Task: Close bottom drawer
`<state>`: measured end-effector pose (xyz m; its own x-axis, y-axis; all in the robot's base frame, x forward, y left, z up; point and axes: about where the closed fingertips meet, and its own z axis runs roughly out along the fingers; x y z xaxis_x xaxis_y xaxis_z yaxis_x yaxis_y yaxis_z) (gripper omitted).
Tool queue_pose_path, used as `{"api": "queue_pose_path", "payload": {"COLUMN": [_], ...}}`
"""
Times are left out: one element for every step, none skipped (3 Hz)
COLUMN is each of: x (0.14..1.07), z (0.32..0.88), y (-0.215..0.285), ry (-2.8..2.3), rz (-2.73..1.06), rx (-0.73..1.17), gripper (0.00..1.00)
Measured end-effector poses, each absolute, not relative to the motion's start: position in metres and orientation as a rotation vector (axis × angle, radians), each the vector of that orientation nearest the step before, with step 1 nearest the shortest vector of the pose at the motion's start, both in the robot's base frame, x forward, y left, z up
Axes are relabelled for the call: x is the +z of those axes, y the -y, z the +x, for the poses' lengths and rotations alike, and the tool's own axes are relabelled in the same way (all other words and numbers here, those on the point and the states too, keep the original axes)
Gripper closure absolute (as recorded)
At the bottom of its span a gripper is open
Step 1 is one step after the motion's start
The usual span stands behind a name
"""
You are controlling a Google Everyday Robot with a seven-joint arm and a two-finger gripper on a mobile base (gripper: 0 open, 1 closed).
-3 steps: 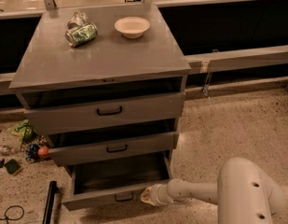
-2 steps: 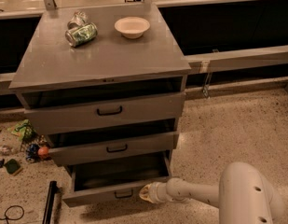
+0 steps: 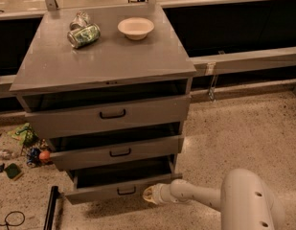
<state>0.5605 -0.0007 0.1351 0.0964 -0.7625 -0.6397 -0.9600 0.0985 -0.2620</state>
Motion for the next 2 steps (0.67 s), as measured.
{"api": "queue_pose_path", "payload": {"x": [0.1337,0.1337], "z": [0.5977,0.6057], "y": [0.0154,0.0191], "ry": [-1.697,-1.694], "rz": [-1.715,-1.718], "rx": [0.302,0.284], "gripper": [1.0,1.0]}}
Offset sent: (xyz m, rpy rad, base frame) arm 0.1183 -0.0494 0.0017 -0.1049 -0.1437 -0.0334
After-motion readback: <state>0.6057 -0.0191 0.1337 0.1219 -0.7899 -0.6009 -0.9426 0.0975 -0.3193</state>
